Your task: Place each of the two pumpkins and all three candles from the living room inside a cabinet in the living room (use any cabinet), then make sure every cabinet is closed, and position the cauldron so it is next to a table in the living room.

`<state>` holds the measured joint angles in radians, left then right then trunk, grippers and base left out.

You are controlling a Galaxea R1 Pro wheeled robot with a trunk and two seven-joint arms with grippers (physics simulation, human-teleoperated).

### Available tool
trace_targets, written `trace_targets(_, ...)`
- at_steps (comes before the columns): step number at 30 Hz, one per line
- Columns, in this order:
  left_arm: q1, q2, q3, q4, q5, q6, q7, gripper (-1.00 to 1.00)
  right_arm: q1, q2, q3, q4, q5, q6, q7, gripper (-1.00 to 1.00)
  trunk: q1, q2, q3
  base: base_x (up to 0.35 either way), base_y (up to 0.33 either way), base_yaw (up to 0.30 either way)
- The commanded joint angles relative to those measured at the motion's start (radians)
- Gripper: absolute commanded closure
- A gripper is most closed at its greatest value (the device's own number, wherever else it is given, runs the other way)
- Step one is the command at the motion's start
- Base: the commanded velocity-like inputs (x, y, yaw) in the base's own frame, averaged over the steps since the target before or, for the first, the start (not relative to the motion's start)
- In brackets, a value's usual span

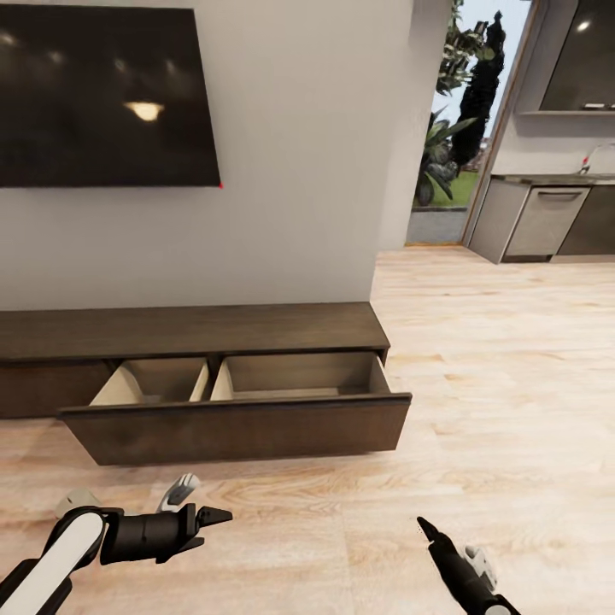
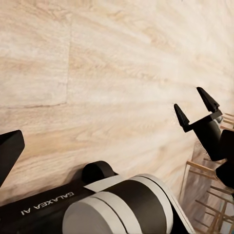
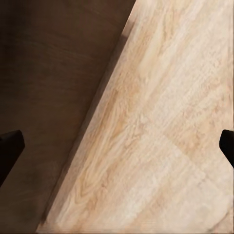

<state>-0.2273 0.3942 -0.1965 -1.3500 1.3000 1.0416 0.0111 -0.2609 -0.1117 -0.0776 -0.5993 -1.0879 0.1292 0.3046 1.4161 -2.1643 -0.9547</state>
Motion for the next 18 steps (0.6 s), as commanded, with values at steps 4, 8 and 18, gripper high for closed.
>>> trace_targets(4, 0.000, 0.000, 0.000, 0.000, -0.001, 0.000, 0.001, -1.00, 0.000, -0.035, 0.001, -0.008, 0.035, 0.056, -0.002, -1.00, -0.015, 0.028, 0.013, 0.000, 0.000, 0.000)
trace_targets(8, 0.000, 0.001, 0.001, 0.000, -0.001, 0.000, 0.000, -1.00, 0.000, -0.042, 0.002, -0.010, 0.103, 0.102, -0.004, -1.00, -0.031, 0.056, 0.025, 0.000, 0.000, 0.000)
trace_targets(18, -0.001, 0.000, 0.009, 0.002, -0.100, -0.012, 0.005, -1.00, 0.000, -0.032, 0.004, -0.020, 0.312, 0.183, -0.002, -1.00, -0.069, 0.126, 0.056, 0.000, 0.000, 0.000)
